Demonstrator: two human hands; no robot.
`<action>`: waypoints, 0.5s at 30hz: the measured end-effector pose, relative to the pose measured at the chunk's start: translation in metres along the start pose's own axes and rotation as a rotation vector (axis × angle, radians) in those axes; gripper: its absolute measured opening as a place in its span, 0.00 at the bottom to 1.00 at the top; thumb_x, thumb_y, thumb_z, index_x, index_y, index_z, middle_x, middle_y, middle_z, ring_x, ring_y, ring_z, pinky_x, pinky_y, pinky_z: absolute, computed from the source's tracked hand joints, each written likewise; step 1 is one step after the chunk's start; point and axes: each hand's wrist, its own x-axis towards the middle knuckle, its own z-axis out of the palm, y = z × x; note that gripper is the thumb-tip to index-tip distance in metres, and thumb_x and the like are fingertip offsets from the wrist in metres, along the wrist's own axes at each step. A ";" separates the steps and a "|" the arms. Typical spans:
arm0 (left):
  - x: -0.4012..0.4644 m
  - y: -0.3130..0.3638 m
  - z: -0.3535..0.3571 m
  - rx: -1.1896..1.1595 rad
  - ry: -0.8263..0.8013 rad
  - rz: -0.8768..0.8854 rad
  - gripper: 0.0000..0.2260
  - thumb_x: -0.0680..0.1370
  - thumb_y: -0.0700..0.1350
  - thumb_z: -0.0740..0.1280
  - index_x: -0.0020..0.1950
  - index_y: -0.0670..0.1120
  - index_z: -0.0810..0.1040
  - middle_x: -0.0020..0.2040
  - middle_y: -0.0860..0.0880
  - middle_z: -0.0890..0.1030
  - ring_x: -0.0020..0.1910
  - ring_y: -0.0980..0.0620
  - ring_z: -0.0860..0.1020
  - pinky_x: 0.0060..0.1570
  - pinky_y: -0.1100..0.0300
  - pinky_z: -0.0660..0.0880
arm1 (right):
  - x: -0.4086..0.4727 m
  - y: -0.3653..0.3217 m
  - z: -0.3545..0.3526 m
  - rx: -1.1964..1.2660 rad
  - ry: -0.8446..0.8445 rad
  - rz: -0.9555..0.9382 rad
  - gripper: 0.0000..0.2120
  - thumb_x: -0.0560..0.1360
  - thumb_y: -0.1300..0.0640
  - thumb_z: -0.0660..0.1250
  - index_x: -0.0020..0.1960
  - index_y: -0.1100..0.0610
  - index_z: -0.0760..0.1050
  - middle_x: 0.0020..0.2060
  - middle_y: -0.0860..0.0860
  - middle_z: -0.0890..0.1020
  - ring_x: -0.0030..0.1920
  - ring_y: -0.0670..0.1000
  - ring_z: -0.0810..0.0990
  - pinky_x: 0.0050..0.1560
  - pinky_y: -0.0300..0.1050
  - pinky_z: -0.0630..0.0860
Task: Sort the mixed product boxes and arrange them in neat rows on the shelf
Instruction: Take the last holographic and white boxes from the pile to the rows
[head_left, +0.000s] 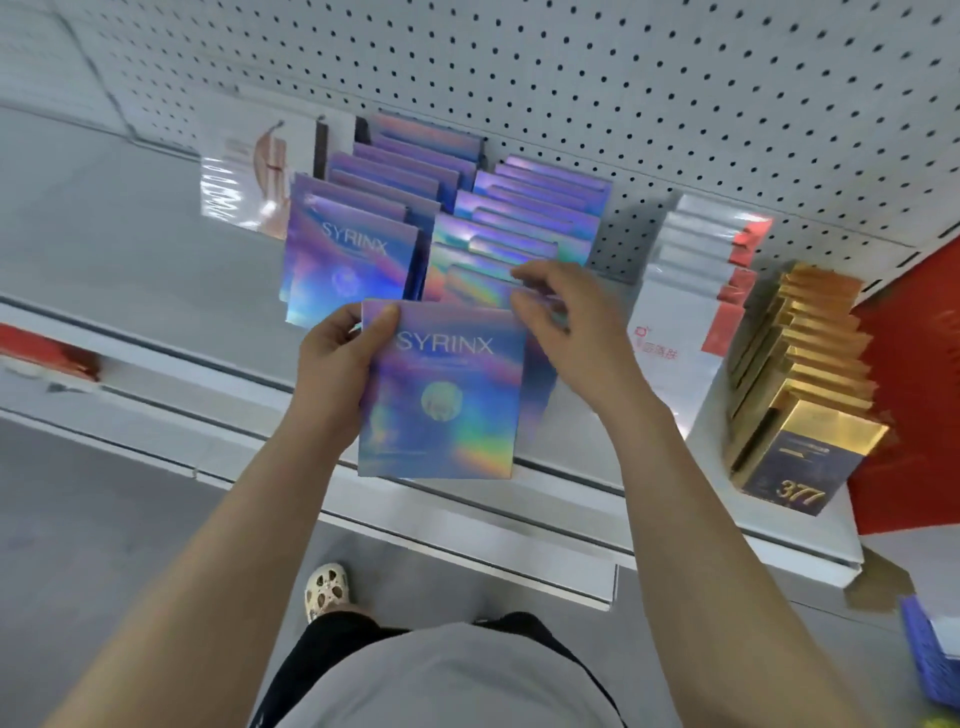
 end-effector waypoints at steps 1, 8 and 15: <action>0.004 0.003 -0.010 -0.004 -0.009 0.000 0.08 0.77 0.43 0.70 0.52 0.39 0.80 0.45 0.41 0.82 0.44 0.43 0.79 0.53 0.42 0.77 | 0.004 -0.008 0.009 0.006 -0.089 0.009 0.11 0.79 0.53 0.66 0.61 0.54 0.78 0.52 0.47 0.81 0.51 0.44 0.79 0.56 0.43 0.76; 0.054 0.040 -0.090 0.159 -0.013 0.148 0.08 0.72 0.49 0.72 0.47 0.47 0.82 0.42 0.45 0.82 0.41 0.47 0.78 0.46 0.52 0.74 | 0.057 -0.057 0.076 -0.012 -0.400 0.054 0.14 0.75 0.52 0.73 0.60 0.49 0.79 0.51 0.47 0.81 0.51 0.47 0.79 0.53 0.42 0.72; 0.122 0.034 -0.157 0.511 -0.063 0.180 0.30 0.65 0.58 0.70 0.65 0.47 0.75 0.54 0.50 0.82 0.50 0.54 0.80 0.56 0.55 0.77 | 0.105 -0.075 0.140 -0.039 -0.213 0.136 0.13 0.76 0.55 0.71 0.60 0.52 0.78 0.54 0.48 0.82 0.54 0.46 0.78 0.59 0.46 0.73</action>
